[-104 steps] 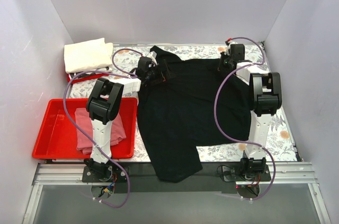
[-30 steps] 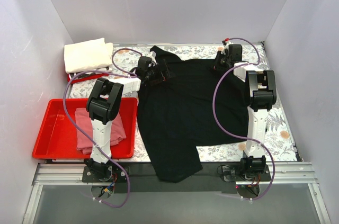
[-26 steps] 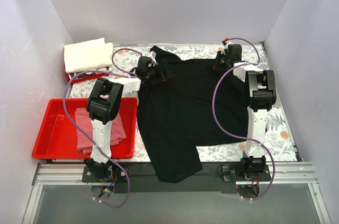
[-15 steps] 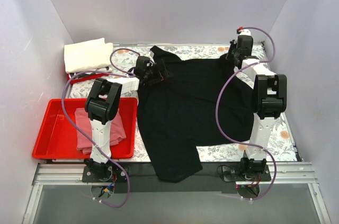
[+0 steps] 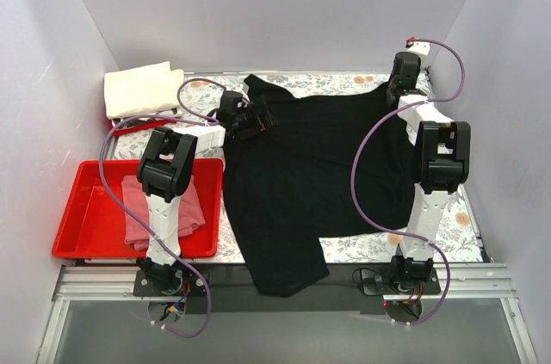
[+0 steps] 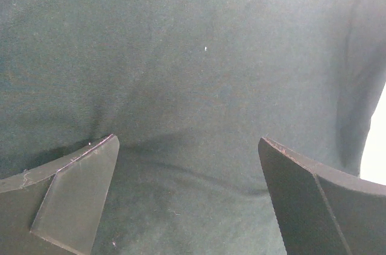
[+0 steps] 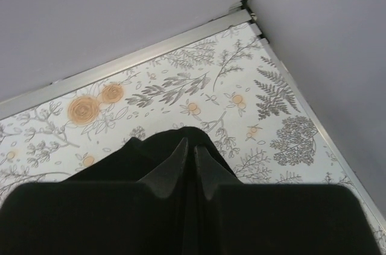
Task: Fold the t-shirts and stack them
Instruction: Flatten the tshirt out
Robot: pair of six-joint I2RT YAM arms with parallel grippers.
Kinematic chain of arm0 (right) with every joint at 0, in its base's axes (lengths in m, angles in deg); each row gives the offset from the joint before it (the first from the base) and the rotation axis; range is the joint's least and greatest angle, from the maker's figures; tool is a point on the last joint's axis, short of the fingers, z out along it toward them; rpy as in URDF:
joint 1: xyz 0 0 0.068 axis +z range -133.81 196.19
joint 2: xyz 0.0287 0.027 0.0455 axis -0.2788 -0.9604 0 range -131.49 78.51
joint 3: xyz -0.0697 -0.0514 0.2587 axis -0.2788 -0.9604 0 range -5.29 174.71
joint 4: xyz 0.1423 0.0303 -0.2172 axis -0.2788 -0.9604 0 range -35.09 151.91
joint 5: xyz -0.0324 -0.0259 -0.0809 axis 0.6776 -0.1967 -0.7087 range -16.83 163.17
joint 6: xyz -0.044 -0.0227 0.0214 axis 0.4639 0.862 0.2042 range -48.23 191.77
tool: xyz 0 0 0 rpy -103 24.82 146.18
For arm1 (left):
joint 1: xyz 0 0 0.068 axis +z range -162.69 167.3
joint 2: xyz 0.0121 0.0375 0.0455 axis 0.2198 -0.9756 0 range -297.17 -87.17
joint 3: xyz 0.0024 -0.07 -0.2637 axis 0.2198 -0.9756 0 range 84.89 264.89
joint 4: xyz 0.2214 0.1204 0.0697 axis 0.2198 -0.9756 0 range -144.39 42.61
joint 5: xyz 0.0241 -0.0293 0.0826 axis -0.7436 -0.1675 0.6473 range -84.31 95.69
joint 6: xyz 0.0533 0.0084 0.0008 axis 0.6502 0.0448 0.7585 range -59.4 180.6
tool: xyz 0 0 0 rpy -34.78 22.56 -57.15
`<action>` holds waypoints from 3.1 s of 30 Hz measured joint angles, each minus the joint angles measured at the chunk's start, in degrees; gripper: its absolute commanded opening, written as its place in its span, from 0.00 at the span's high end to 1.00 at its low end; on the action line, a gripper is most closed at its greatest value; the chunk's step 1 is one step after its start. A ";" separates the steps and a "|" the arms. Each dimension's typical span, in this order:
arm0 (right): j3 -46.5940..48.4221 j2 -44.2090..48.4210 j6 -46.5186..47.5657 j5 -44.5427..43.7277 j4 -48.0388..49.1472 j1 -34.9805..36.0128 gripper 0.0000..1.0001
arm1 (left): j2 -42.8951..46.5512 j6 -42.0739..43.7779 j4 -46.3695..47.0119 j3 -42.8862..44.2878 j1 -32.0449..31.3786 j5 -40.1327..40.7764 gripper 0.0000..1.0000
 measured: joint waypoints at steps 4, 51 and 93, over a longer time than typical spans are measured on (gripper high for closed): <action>-1.07 0.00 0.11 -4.37 2.84 0.13 0.97 | 0.00 0.20 -0.28 0.15 0.00 0.28 0.06; -58.16 45.46 -6.25 15.50 -7.02 -25.33 0.30 | 5.88 1.25 7.26 -11.41 -9.62 2.32 0.05; -61.24 50.42 -5.68 13.99 -8.63 -25.38 0.99 | 2.89 -2.43 15.74 -12.02 0.22 -8.72 0.05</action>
